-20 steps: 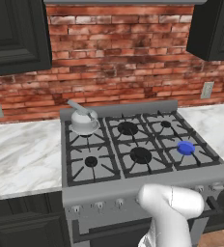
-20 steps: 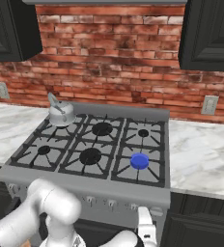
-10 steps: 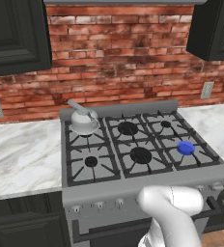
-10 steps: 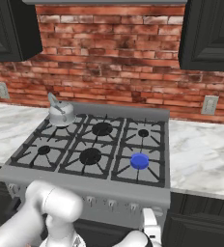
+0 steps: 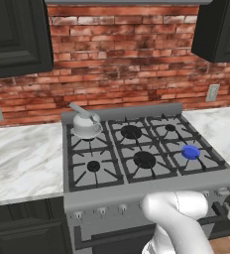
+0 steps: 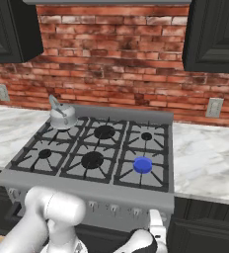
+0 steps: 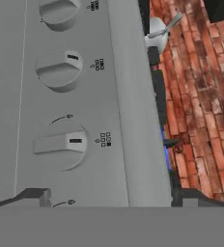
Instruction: Turn off the front right burner of the stove.
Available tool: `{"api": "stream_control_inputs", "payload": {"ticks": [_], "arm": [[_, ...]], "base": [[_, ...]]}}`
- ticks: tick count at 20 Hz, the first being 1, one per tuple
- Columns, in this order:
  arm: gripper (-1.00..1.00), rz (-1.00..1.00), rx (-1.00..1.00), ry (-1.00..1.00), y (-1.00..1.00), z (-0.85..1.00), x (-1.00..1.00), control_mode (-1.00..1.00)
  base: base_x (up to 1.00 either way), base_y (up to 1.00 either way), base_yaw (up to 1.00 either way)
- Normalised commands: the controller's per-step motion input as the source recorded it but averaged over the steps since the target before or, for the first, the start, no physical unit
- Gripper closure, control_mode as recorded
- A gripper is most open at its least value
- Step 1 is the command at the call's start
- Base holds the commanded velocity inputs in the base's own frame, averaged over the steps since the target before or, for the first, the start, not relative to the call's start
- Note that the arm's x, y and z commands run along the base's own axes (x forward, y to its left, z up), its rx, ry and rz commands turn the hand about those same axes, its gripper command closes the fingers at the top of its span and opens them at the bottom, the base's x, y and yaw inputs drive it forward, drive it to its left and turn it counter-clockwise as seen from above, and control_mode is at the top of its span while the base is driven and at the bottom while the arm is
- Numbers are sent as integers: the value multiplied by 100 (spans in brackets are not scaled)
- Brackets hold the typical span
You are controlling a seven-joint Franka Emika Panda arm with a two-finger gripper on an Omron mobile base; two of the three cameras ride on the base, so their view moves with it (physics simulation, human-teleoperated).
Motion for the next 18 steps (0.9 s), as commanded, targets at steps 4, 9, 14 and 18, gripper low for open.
{"api": "stream_control_inputs", "payload": {"ticks": [4,9,14,18], "arm": [[-100,-9,0,0,-15,-21,29,-100],[-100,-9,0,0,-19,-18,23,-100],[-100,-7,2,0,-22,-21,13,-100],[-100,-5,3,0,-20,-27,8,-100]], "base": [[0,0,0],[0,0,0],[0,0,0],[0,0,0]]}}
